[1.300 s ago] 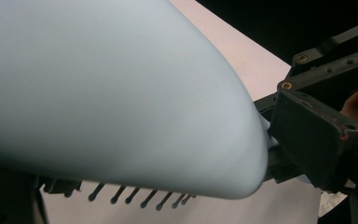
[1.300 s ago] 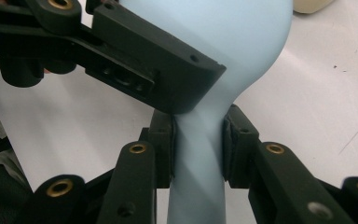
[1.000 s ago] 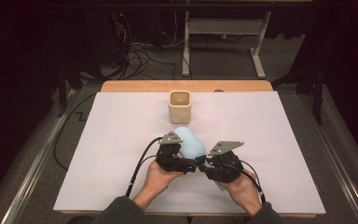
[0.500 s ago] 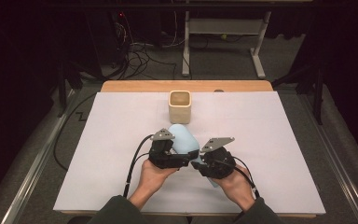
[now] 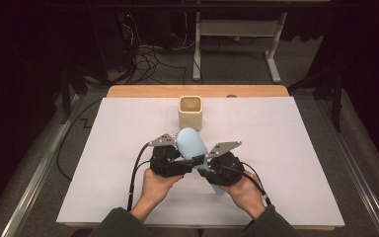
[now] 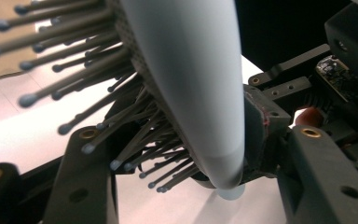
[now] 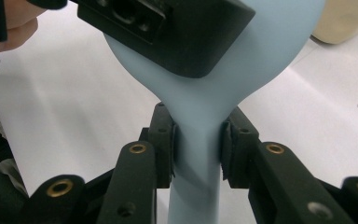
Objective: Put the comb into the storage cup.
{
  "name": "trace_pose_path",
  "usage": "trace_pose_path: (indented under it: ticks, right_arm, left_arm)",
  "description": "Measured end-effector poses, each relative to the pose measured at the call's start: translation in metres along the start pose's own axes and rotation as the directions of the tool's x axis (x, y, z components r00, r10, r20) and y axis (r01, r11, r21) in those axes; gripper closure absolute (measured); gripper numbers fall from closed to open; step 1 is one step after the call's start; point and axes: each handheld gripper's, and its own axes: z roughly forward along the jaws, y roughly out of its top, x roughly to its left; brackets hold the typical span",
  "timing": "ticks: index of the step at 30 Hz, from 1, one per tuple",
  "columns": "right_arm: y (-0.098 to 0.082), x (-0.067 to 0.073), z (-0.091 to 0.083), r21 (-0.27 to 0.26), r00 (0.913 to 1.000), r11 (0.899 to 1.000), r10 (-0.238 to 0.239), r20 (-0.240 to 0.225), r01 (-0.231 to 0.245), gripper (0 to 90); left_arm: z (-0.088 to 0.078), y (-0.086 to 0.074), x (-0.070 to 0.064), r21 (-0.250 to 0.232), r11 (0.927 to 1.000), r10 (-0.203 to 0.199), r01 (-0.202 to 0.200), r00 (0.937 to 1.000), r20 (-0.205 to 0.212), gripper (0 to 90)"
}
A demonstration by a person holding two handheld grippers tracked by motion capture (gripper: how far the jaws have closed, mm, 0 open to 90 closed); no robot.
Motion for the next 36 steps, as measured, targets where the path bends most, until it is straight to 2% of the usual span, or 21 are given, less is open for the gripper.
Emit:
trace_pose_path:
  ticks: [10,19,25,33,36]
  right_arm:
    - [0.003,-0.001,-0.002,-0.017,0.9996,1.0,0.003,-0.028,-0.004,70.5]
    - [0.004,-0.004,-0.004,-0.031,0.999,0.999,0.01,-0.045,-0.012,68.9]
    - [0.002,-0.008,-0.007,-0.033,0.9988,0.999,0.024,-0.042,-0.025,58.9]
    - [-0.008,-0.016,-0.016,-0.081,0.9975,0.995,0.056,-0.045,-0.059,47.0]
    - [-0.012,-0.017,-0.019,-0.102,0.9979,0.993,0.054,-0.035,-0.057,42.4]
  left_arm:
    - [-0.005,0.004,-0.002,-0.009,0.9999,-0.006,0.006,0.9998,0.019,53.2]
    - [-0.006,0.008,-0.006,-0.005,0.9999,0.014,-0.014,0.9997,0.02,54.6]
    - [-0.01,0.011,-0.007,-0.014,0.9996,0.023,-0.023,0.9997,0.006,55.1]
    - [-0.013,0.016,-0.008,-0.022,0.9991,0.036,-0.036,0.9994,-0.002,55.3]
    - [-0.013,0.018,-0.01,-0.023,0.9987,0.046,-0.046,0.9989,-0.008,55.2]
